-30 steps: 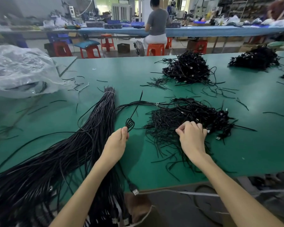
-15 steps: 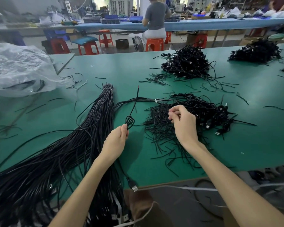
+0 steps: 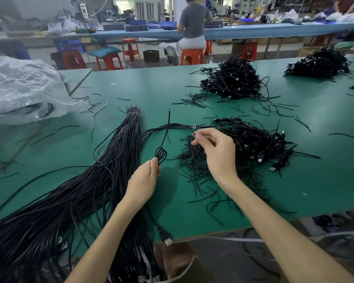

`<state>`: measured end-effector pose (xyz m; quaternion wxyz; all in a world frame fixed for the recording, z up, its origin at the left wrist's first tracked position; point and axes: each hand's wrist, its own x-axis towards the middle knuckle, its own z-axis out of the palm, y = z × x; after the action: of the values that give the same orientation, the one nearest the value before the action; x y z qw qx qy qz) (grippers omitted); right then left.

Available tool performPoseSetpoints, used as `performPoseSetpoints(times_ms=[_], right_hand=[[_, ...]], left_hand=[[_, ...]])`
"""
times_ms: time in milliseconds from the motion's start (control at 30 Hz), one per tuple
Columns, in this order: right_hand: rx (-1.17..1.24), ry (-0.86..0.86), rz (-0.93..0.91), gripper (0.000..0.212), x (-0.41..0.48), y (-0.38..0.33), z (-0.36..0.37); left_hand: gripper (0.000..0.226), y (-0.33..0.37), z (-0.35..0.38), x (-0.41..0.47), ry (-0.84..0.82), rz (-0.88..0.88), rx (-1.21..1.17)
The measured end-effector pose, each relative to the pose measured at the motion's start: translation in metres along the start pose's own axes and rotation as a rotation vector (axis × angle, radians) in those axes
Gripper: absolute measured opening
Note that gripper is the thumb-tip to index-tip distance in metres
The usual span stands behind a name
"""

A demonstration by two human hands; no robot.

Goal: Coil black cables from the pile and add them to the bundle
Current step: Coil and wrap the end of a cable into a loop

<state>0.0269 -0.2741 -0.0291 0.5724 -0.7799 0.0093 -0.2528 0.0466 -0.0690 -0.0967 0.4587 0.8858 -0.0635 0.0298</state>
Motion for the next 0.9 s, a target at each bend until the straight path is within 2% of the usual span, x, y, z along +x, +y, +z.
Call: performPoseSetpoints(times_ms=[200, 267, 467, 633, 900], right_hand=[[0.457, -0.108, 0.213, 0.007, -0.021, -0.019, 0.045], [0.536, -0.120, 0.262, 0.006, -0.026, -0.020, 0.055], [0.831, -0.045, 0.498, 0.012, -0.038, -0.015, 0.066], [0.838, -0.033, 0.549, 0.013, -0.049, -0.004, 0.073], [0.612, -0.054, 0.375, 0.007, -0.060, 0.013, 0.082]], left_hand=[[0.048, 0.001, -0.001, 0.000, 0.015, 0.028, -0.111], [0.048, 0.002, -0.001, -0.001, 0.021, 0.037, -0.118], [0.047, 0.006, -0.001, -0.001, 0.024, 0.008, -0.136], [0.048, 0.009, -0.003, -0.004, 0.029, 0.014, -0.139], [0.051, 0.011, -0.005, -0.006, 0.005, -0.015, -0.182]])
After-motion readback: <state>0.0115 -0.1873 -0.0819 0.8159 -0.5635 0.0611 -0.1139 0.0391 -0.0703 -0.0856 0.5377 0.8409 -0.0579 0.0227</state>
